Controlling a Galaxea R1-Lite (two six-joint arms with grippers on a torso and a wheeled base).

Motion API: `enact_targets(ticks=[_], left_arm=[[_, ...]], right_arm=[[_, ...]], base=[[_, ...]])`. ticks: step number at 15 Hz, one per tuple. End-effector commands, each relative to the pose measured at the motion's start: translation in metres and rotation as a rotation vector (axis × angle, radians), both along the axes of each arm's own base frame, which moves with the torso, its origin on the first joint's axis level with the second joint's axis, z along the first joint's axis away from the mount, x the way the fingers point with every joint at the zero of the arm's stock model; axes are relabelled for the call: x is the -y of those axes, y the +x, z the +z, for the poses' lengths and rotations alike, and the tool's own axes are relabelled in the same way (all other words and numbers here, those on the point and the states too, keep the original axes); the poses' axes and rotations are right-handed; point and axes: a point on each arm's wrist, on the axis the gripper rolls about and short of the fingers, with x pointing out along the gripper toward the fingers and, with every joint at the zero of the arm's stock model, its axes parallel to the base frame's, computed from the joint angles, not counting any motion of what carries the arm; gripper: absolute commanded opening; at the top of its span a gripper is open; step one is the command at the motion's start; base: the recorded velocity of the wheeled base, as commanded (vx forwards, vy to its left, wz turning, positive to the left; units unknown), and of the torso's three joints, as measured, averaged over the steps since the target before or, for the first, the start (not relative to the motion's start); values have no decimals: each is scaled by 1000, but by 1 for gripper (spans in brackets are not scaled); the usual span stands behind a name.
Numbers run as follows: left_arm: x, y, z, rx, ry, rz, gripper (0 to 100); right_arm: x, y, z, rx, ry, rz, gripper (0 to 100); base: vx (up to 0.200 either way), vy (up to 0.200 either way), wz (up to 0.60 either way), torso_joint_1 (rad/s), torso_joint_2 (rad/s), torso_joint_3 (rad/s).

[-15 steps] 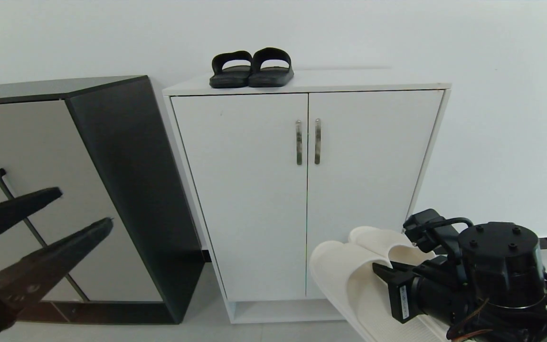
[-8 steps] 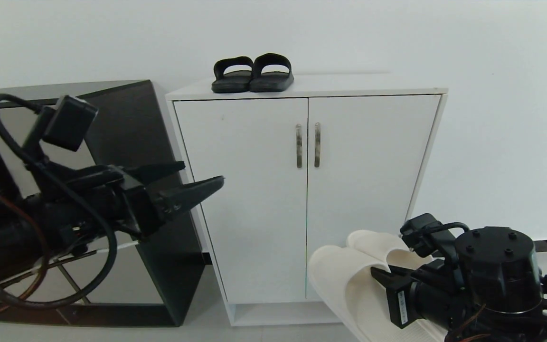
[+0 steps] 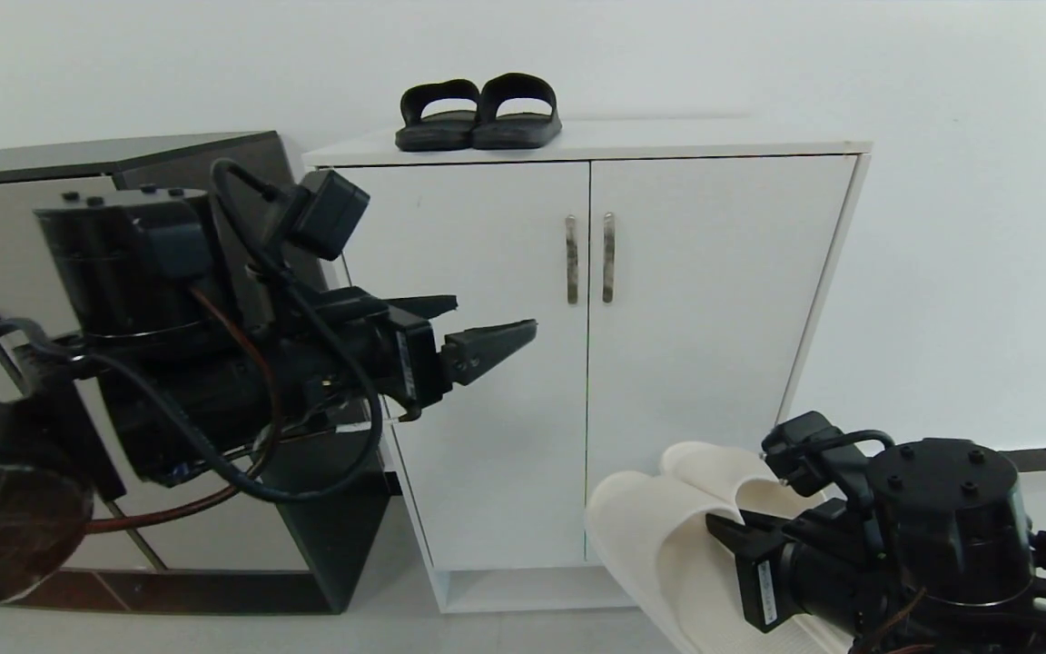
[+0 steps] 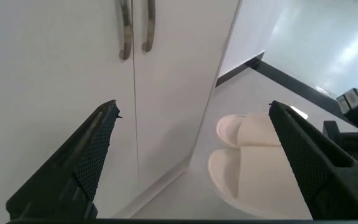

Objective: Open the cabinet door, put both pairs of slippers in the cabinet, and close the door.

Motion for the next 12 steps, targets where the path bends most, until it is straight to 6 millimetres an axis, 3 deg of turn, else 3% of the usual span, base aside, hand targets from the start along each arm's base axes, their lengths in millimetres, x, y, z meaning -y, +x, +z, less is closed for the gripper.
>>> enact_targets(ticks=[1,12], left_arm=[[22,28,-11,-31,16,-21,100],[67,77,18,-195,-135,-361,100]], right_arm=[[1,-1,-2,-5,-6,-1,0],[-2,-9,-6,8,-40,48,0]], base=[[0,0,0,0,0,0],[0,0,0,0,0,0]])
